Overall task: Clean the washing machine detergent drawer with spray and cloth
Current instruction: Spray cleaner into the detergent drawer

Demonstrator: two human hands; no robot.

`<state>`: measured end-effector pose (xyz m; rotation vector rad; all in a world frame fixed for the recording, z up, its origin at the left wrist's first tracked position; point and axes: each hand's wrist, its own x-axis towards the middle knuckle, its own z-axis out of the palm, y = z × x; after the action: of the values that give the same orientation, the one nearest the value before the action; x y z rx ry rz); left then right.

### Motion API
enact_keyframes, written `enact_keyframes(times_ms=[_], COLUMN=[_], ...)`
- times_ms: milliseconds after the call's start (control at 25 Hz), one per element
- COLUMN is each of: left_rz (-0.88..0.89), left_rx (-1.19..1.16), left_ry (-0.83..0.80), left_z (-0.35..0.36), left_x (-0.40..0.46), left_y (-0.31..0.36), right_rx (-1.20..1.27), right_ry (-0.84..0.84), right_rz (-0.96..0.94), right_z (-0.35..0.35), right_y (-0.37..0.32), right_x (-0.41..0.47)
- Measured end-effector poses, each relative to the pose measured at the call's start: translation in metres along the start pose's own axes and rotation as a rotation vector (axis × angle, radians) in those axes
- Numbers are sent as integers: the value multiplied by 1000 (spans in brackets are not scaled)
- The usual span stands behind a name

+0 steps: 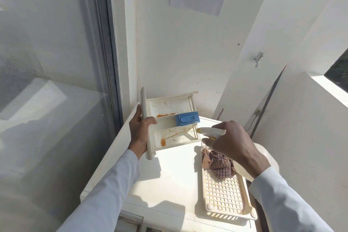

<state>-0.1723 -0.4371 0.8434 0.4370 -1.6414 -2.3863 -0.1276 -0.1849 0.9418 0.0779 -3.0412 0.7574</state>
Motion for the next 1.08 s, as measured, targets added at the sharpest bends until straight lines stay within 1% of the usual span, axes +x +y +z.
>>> enact_keyframes(times_ms=[200, 400, 520, 720, 880, 960, 1080], left_rz=[-2, -47, -63, -79, -95, -106, -121], left_rx=[16, 22, 30, 45, 52, 52, 54], left_ry=[-11, -16, -11, 18, 42, 47, 27], left_z=[2, -1, -5, -19, -19, -12, -1], left_x=[-4, -9, -11, -9, -9, -11, -13], left_y=[-2, -9, -9, -8, -15, -20, -26], right_rx=[24, 75, 128, 530, 697, 791, 925], right_ry=[62, 152, 177, 275, 344, 373, 395], right_rz=[-111, -133, -144, -37, 155, 236, 312], right_z=[2, -3, -3, 14, 68, 93, 114], right_y=[-13, -22, -11, 60, 120, 136, 141], right_x=[13, 35, 40, 27, 3, -4, -13])
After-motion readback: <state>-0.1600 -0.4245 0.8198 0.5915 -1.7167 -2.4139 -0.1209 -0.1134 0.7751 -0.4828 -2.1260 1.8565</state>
